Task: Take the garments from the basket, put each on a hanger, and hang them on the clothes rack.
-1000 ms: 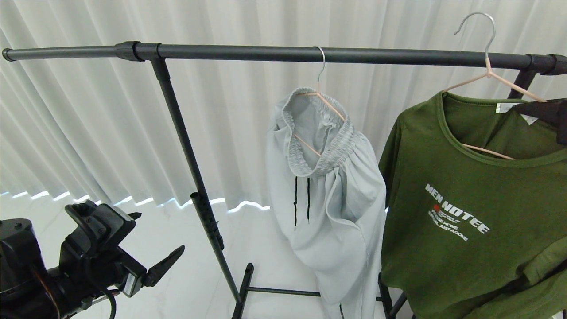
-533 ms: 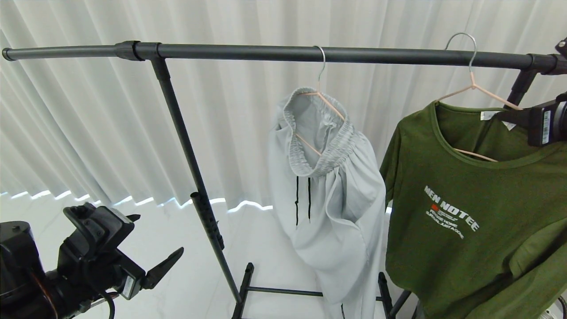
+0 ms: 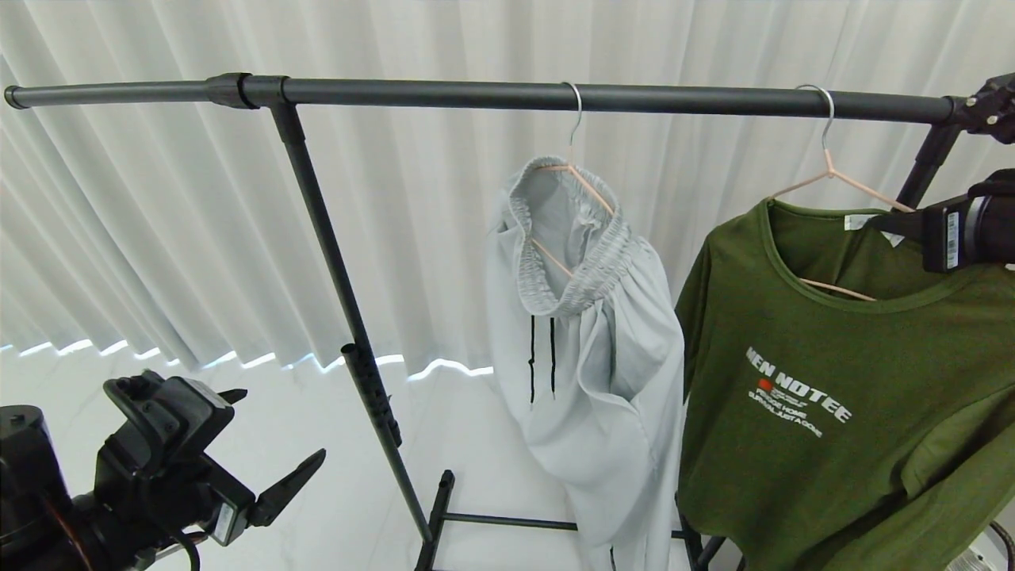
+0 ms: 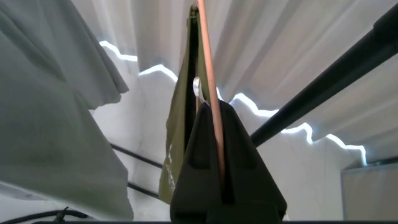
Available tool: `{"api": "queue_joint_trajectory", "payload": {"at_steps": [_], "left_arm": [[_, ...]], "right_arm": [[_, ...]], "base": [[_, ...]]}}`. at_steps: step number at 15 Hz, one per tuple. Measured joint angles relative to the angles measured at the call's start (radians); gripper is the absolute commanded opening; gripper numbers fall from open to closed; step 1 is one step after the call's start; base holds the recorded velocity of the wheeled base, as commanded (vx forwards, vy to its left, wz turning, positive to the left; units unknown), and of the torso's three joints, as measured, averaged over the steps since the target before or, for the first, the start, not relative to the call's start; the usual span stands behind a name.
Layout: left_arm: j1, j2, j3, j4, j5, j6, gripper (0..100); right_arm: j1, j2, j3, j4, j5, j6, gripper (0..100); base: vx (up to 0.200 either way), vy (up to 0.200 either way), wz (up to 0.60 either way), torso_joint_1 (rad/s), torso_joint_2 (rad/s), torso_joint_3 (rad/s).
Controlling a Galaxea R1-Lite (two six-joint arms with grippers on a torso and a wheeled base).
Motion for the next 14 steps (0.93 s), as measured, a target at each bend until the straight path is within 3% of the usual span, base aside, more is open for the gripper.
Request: {"api": "queue_joint_trajectory", "payload": {"at_steps": [7, 11, 14], "left_arm": [[0.002, -0.019, 0.000, 0.000, 0.002, -0.001, 100], [0.011, -0.092, 0.042, 0.000, 0.008, -0.006, 100], [0.018, -0.189, 0.100, 0.007, 0.084, -0.020, 100]], "right_arm": [[0.000, -0.080, 0.087, -0.036, -0.009, -0.003, 100], [-0.002, -0.235, 0.200, -0.042, -0.013, -0.004, 100], [-0.016, -0.379, 0.327, -0.040, -0.053, -0.007, 100]], "base": [[0.000, 0.000, 0.00, 0.000, 0.00, 0.000], [0.000, 0.000, 0.00, 0.000, 0.00, 0.000], [0.000, 0.000, 0.00, 0.000, 0.00, 0.000]]}}
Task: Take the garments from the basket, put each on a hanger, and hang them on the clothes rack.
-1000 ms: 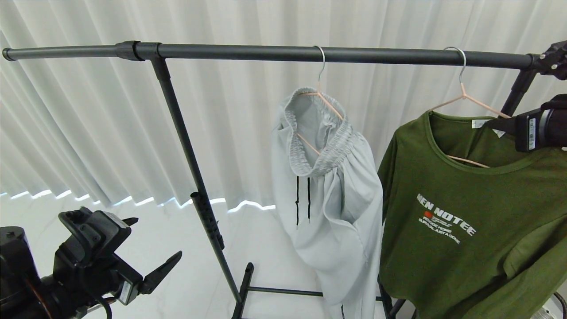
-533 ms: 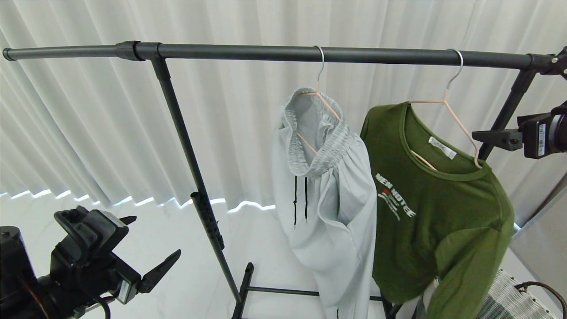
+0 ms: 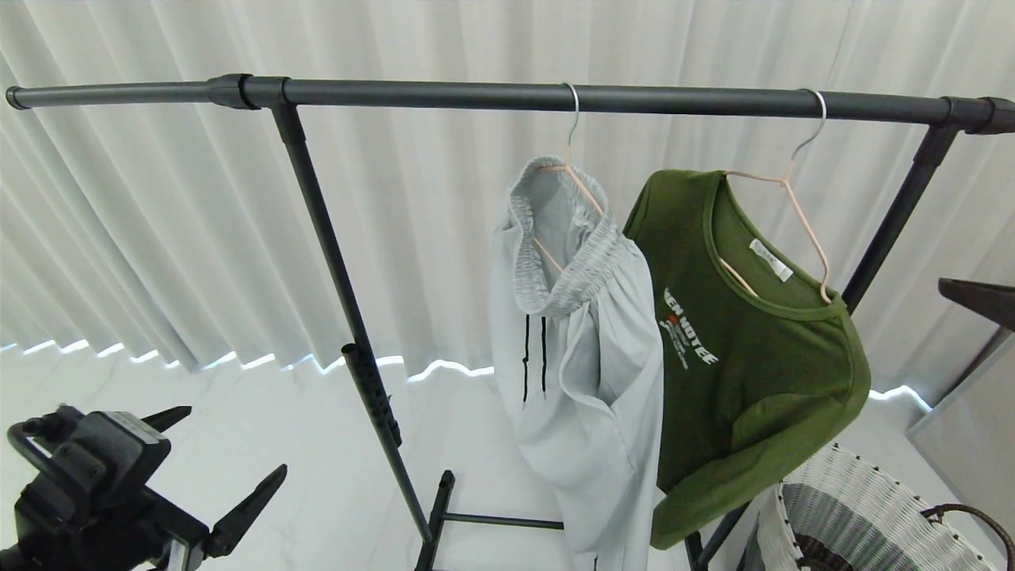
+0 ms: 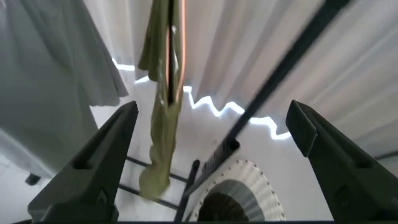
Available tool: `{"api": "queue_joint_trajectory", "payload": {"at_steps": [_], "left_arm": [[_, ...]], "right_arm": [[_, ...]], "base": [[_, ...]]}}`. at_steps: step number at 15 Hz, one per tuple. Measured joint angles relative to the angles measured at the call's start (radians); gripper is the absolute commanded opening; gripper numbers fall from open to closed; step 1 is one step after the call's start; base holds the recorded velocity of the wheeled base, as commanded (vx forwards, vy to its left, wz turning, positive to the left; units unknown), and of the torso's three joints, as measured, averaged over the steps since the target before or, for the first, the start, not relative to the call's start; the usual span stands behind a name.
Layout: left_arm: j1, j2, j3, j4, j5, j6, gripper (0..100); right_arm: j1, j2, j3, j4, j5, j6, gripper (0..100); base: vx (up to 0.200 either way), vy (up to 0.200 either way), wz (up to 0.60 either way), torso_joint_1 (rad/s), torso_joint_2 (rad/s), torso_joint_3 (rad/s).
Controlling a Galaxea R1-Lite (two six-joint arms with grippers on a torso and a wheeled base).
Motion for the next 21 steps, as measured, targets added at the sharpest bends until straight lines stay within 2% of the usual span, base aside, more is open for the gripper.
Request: {"api": "queue_joint_trajectory", "payload": {"at_steps": [2, 4, 9, 12, 14, 16, 19, 21], "left_arm": [[0.003, -0.060, 0.012, 0.002, 0.089, -0.058, 100], [0.006, -0.117, 0.014, 0.002, 0.212, -0.082, 100], [0.008, -0.209, 0.015, 0.026, 0.374, -0.139, 100], [0.008, -0.262, 0.016, 0.107, 0.446, -0.178, 100], [0.009, -0.339, 0.016, 0.231, 0.462, -0.196, 100], [0.028, -0.469, 0.016, 0.413, 0.466, -0.213, 100], [0.066, -0.712, 0.015, 0.672, 0.468, -0.219, 100], [0.081, -0.880, 0.001, 0.860, 0.471, -0.221, 100]], "right_arm": [[-0.007, -0.100, 0.088, 0.005, -0.033, -0.001, 100], [-0.010, -0.213, 0.185, 0.016, -0.058, -0.003, 100], [-0.016, -0.480, 0.394, 0.142, -0.143, 0.000, 100], [-0.023, -0.581, 0.487, 0.166, -0.236, 0.003, 100], [-0.052, -0.635, 0.529, 0.213, -0.266, 0.009, 100], [-0.104, -0.706, 0.561, 0.287, -0.265, 0.021, 100], [-0.124, -0.828, 0.624, 0.308, -0.225, 0.042, 100], [-0.123, -0.924, 0.690, 0.272, -0.184, 0.041, 100]], "base": [[0.000, 0.000, 0.00, 0.000, 0.00, 0.000], [0.000, 0.000, 0.00, 0.000, 0.00, 0.000], [0.000, 0.000, 0.00, 0.000, 0.00, 0.000], [0.000, 0.000, 0.00, 0.000, 0.00, 0.000], [0.000, 0.000, 0.00, 0.000, 0.00, 0.000], [0.000, 0.000, 0.00, 0.000, 0.00, 0.000], [0.000, 0.000, 0.00, 0.000, 0.00, 0.000], [0.000, 0.000, 0.00, 0.000, 0.00, 0.000]]}}
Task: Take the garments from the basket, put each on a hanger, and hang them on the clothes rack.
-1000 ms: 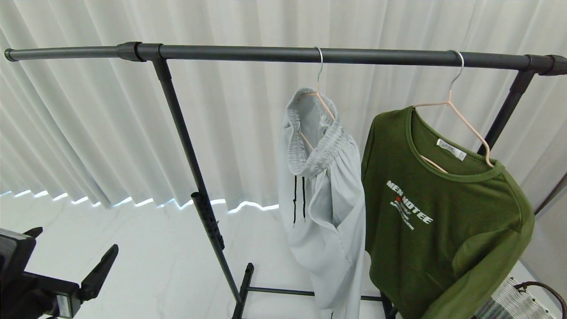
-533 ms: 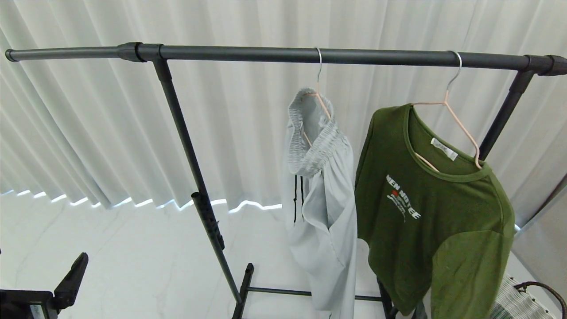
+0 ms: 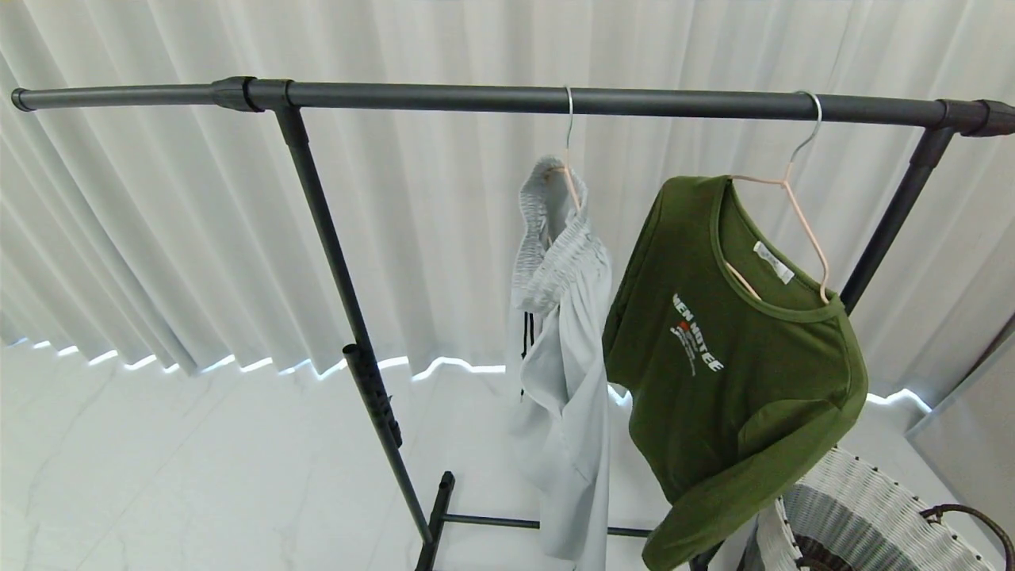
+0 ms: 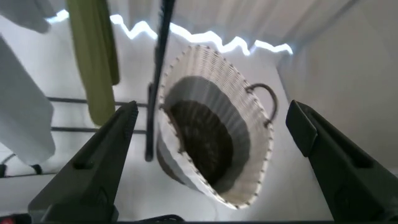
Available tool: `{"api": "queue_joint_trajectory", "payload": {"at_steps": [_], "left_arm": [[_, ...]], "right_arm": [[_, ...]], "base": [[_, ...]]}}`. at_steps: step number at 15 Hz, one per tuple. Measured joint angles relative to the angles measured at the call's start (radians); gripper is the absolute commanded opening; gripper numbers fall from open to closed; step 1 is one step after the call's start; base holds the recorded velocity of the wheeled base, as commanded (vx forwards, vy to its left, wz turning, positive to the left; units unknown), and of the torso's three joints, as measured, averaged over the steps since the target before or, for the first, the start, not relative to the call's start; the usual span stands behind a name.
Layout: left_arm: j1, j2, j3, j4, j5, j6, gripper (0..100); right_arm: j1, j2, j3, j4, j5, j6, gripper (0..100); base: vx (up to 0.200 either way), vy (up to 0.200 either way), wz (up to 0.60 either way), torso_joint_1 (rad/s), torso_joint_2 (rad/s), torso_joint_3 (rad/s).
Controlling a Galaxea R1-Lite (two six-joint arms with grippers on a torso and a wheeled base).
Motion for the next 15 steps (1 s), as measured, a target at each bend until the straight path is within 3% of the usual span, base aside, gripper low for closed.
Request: {"api": "queue_joint_trajectory", "payload": {"at_steps": [1, 5, 7, 8, 10, 13, 15], "left_arm": [[0.007, -0.071, -0.009, 0.078, 0.011, -0.015, 100], [0.015, -0.186, -0.019, 0.091, 0.071, -0.086, 100], [0.015, -0.202, -0.004, 0.047, 0.084, -0.142, 100], [0.014, -0.207, 0.005, 0.019, 0.052, -0.152, 100], [0.011, -0.215, 0.012, 0.014, -0.007, -0.172, 100], [0.010, -0.219, 0.013, 0.015, -0.293, -0.250, 100], [0.004, -0.219, 0.014, 0.029, -0.385, -0.261, 100]], "right_arm": [[0.001, -0.040, 0.040, -0.067, 0.016, -0.007, 100], [0.004, -0.101, 0.100, -0.114, 0.004, 0.056, 100], [0.004, -0.109, 0.160, -0.335, -0.017, 0.061, 100], [0.004, -0.110, 0.187, -0.398, -0.013, 0.064, 100], [0.004, -0.111, 0.214, -0.394, 0.018, 0.084, 100], [0.004, -0.112, 0.220, -0.346, 0.114, 0.125, 100], [0.004, -0.112, 0.221, -0.327, 0.129, 0.120, 100]], "base": [[0.000, 0.000, 0.00, 0.000, 0.00, 0.000], [0.000, 0.000, 0.00, 0.000, 0.00, 0.000], [0.000, 0.000, 0.00, 0.000, 0.00, 0.000], [0.000, 0.000, 0.00, 0.000, 0.00, 0.000], [0.000, 0.000, 0.00, 0.000, 0.00, 0.000], [0.000, 0.000, 0.00, 0.000, 0.00, 0.000], [0.000, 0.000, 0.00, 0.000, 0.00, 0.000]]}}
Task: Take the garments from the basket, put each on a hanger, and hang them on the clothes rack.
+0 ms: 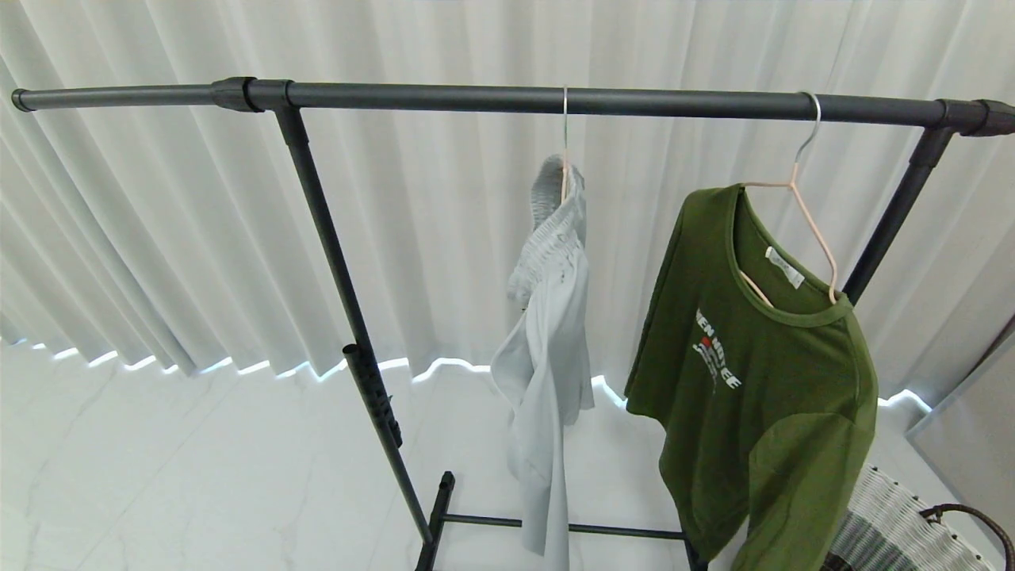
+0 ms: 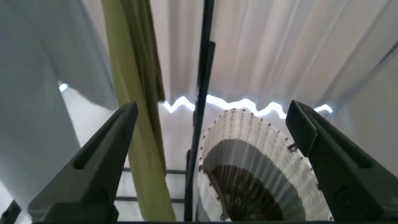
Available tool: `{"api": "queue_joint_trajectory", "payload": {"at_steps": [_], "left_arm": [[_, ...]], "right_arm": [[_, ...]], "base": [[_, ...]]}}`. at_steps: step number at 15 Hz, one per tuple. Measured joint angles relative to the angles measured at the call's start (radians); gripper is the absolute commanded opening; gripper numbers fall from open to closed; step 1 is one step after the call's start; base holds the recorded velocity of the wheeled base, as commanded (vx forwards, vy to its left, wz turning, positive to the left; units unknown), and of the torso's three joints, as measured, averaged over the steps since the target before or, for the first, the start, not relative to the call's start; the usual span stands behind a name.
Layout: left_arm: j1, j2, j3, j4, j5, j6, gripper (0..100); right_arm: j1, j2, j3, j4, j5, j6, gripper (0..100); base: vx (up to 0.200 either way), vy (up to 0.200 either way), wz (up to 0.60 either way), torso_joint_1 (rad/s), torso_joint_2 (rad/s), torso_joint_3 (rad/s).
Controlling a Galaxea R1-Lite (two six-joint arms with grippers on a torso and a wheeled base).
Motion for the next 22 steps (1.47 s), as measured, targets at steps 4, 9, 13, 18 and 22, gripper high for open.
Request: {"api": "queue_joint_trajectory", "payload": {"at_steps": [4, 9, 13, 18, 22], "left_arm": [[-0.056, -0.042, -0.006, 0.026, -0.064, 0.015, 100], [-0.053, -0.074, -0.001, 0.041, 0.015, 0.023, 100], [-0.052, -0.077, 0.000, 0.042, 0.017, 0.016, 100], [-0.053, -0.077, 0.001, 0.043, 0.017, 0.016, 100], [-0.053, -0.077, 0.001, 0.042, 0.017, 0.016, 100]], "right_arm": [[0.000, 0.000, 0.000, 0.000, 0.000, -0.001, 100], [0.000, 0.000, -0.001, 0.004, -0.003, 0.000, 100], [0.000, 0.000, -0.001, 0.004, -0.003, 0.001, 100], [0.000, 0.000, -0.001, 0.004, -0.003, 0.001, 100], [0.000, 0.000, -0.001, 0.004, -0.003, 0.001, 100]], "base": [[0.000, 0.000, 0.00, 0.000, 0.00, 0.000], [0.000, 0.000, 0.00, 0.000, 0.00, 0.000], [0.000, 0.000, 0.00, 0.000, 0.00, 0.000], [0.000, 0.000, 0.00, 0.000, 0.00, 0.000], [0.000, 0.000, 0.00, 0.000, 0.00, 0.000]]}}
